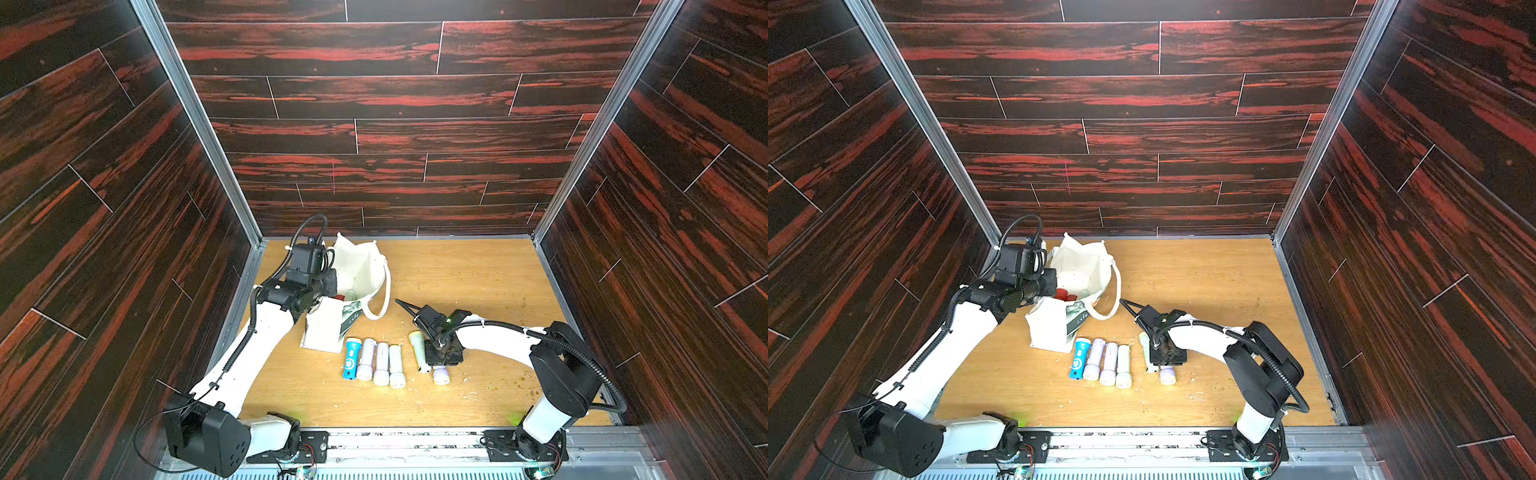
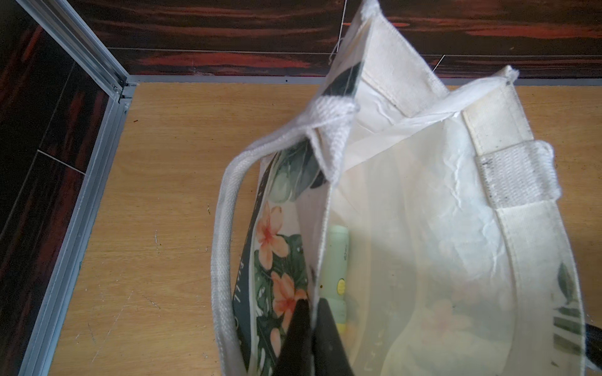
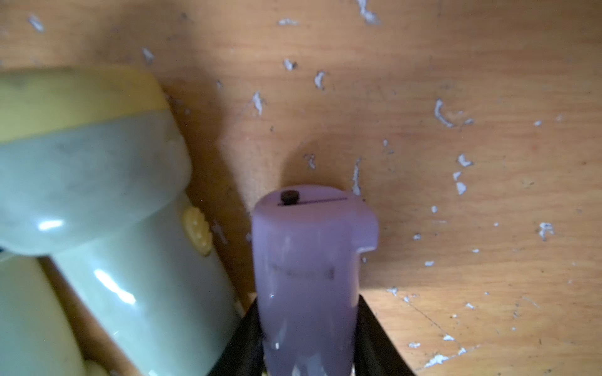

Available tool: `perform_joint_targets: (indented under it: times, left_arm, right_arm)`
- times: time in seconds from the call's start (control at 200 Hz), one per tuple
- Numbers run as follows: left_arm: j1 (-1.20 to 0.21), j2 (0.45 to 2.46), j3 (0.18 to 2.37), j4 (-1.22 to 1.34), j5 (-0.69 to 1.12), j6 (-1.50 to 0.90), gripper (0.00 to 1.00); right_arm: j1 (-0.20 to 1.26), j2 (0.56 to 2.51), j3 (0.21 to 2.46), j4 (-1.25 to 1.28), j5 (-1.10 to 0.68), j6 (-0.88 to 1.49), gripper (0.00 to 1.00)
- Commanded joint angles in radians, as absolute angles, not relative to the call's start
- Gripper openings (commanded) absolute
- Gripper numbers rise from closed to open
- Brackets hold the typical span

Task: Put the flashlights into the tote bags
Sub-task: Pick up the flashlight from the center of the board.

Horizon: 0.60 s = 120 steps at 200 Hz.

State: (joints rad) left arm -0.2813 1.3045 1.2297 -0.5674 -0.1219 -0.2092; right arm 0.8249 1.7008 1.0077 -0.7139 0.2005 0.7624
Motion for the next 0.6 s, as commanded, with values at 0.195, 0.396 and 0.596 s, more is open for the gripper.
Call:
perform_joint_targets:
  times: [0.195,0.396,0.596]
  left_arm:
    - [-0.278,1.323,1.255,-0.627,-0.063,-0.178,0.0]
    - [-0.278,1.34,1.311,-0.64,0.024,-0.188,0.0]
    - [-0.278,1.345,1.347,-0.634,0.094,-0.218,0.0]
  right_arm:
    - [0.833,1.622,1.02,-0.841,0.287,0.804,0.29]
    - [0.835,1.485,1.09,-0.897,0.383,0.824,0.13]
    - [0.84,1.364,1.131,-0.782,0.365,0.787,0.0]
